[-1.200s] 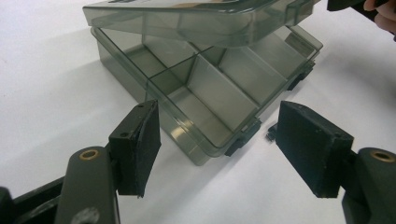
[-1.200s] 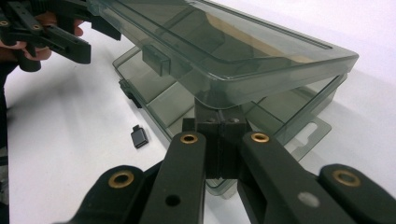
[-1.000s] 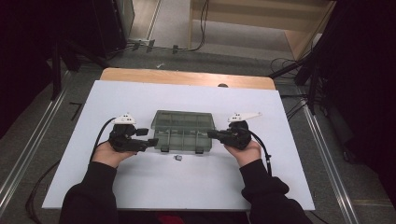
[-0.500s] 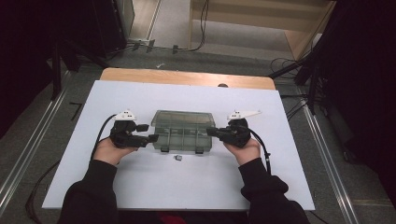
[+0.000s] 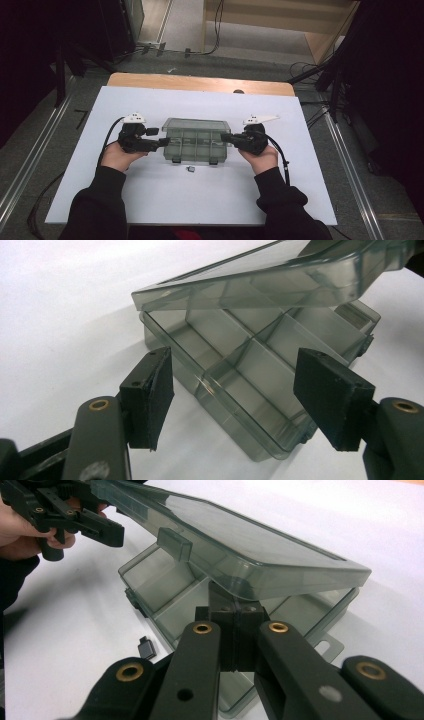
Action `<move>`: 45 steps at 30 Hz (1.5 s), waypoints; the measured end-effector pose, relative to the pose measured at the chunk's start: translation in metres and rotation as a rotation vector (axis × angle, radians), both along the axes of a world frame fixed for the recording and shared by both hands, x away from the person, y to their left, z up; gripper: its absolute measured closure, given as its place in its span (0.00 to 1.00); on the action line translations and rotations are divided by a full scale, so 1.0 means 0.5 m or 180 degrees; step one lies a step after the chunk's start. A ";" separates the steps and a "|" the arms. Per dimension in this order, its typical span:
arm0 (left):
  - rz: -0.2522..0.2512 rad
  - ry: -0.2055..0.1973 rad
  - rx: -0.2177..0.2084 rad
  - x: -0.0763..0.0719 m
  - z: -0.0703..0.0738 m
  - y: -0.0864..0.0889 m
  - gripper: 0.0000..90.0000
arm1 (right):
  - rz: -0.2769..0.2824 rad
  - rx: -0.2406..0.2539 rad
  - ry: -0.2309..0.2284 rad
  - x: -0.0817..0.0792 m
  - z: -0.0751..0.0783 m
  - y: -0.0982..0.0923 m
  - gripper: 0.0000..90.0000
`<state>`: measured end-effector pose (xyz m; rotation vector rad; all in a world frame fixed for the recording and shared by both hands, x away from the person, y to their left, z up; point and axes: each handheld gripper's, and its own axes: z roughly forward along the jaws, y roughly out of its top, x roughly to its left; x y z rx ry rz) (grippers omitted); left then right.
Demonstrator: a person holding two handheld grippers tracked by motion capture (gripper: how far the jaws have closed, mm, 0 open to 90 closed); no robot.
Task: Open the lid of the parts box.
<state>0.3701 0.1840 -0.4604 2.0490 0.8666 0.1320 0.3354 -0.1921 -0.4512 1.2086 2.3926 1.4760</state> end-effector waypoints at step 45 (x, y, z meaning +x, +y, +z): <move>0.0166 -0.0308 0.0046 0.042 -0.001 -0.029 0.69 | -0.0133 -0.0016 0.0011 0.005 -0.002 0.005 0.95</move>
